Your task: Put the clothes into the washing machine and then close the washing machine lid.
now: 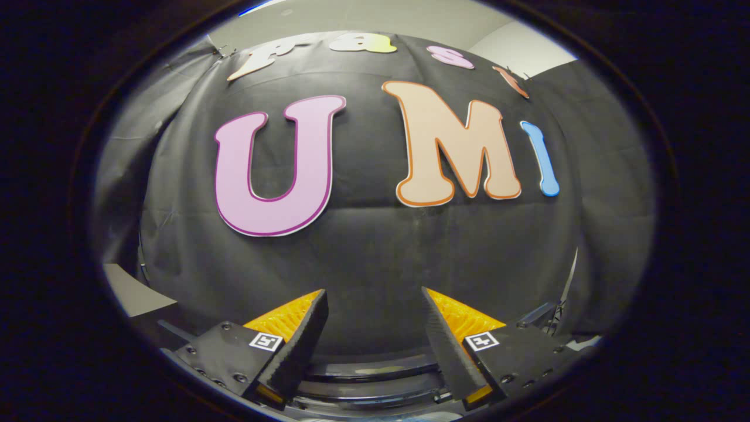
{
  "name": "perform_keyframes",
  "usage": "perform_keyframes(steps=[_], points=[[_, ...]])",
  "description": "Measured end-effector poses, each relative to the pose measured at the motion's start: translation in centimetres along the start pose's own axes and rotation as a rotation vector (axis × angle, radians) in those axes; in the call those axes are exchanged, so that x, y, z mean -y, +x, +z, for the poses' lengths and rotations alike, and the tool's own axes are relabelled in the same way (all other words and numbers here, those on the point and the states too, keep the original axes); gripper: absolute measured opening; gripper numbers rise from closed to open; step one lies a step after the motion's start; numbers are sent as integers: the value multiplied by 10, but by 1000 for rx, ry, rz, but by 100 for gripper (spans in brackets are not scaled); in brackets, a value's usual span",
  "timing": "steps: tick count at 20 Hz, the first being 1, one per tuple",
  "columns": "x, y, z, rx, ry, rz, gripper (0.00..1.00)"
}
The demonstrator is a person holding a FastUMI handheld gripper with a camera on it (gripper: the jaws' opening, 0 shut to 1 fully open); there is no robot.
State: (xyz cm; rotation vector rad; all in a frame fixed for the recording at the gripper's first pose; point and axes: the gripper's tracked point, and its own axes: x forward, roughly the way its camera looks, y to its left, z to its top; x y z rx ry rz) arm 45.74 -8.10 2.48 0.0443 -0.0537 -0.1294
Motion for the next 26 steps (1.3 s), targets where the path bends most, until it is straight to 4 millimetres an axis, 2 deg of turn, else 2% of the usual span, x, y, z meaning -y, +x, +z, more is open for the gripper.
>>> perform_keyframes(steps=[10, 18, 26], points=[[6, -35, -4, 11, -9, 3, 97], [1, -47, -5, 39, -23, 100, 97], [3, -55, -10, 0, -36, 102, 97]])
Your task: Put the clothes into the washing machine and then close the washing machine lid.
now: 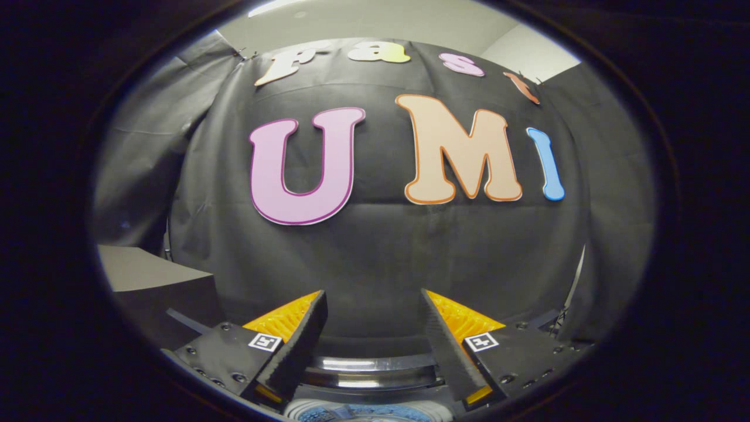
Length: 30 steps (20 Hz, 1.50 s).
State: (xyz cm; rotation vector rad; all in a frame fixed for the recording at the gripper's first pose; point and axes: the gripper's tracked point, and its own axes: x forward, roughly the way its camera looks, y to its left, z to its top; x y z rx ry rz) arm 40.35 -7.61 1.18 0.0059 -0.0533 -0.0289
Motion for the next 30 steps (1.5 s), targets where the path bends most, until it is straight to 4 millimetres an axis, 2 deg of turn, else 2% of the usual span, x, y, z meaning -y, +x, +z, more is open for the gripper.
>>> perform_keyframes(steps=[6, 21, 22, 24, 25, 26, 27, 30], points=[[1, -7, -7, -43, -4, -1, 97], [-2, -39, -22, -28, -11, 40, 97], [-2, -38, -26, -37, -11, 47, 97], [2, -37, -51, -136, -46, 41, 97], [4, -44, -89, -221, -94, 52, 98], [4, -52, -86, -229, -92, 64, 98], [-1, -54, -92, -224, -93, 87, 98], [-7, -57, -73, -182, -75, 101, 98]])
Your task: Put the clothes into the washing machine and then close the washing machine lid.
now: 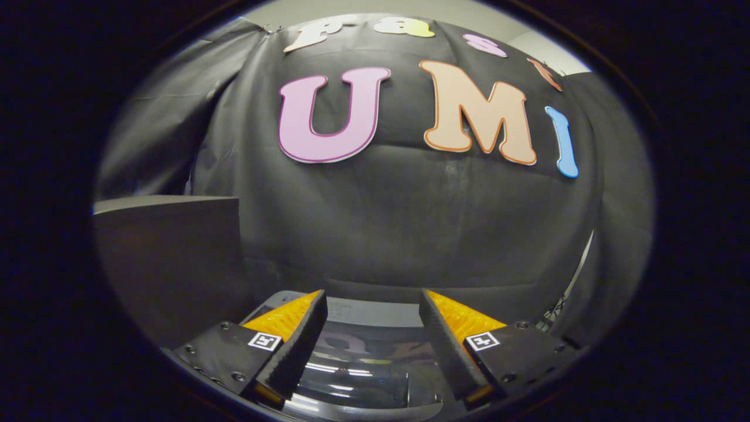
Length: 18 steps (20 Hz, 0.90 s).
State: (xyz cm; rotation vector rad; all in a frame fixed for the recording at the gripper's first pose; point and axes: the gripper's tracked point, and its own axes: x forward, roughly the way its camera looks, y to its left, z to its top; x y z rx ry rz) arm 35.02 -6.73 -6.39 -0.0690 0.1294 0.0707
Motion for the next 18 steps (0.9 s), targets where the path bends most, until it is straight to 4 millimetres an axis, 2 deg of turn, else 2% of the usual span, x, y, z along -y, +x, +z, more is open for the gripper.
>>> perform_keyframes(steps=[5, 10, 18], points=[[-10, -14, 16, 14, -17, 12, 98], [-17, -35, 20, 0, -40, 13, 98], [-31, -91, 31, -16, -4, 30, 98]])
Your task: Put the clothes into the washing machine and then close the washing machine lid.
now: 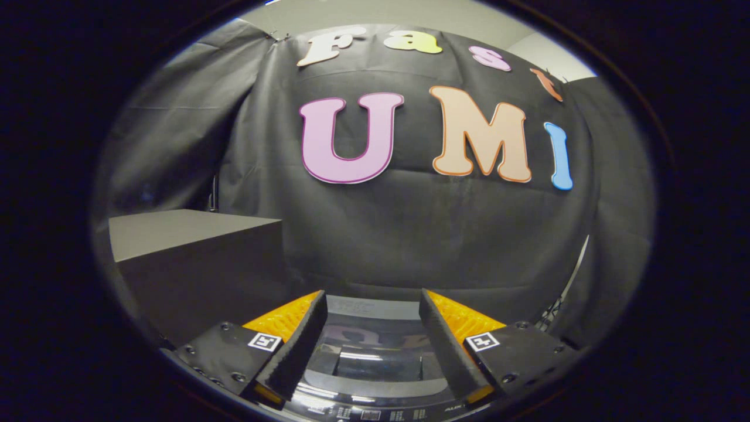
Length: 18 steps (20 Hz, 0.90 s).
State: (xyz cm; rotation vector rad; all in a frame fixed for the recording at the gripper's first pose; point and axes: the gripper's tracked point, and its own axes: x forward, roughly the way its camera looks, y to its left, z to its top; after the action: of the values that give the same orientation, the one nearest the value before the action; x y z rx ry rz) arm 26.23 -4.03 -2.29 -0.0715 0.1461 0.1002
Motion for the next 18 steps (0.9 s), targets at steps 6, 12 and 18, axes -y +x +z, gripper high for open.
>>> perform_keyframes(steps=[6, 12, 18], points=[[-13, -53, 0, -31, 60, 59, 98], [5, -106, -24, -85, 140, 26, 98], [21, -136, -39, -72, 75, -54, 97]])
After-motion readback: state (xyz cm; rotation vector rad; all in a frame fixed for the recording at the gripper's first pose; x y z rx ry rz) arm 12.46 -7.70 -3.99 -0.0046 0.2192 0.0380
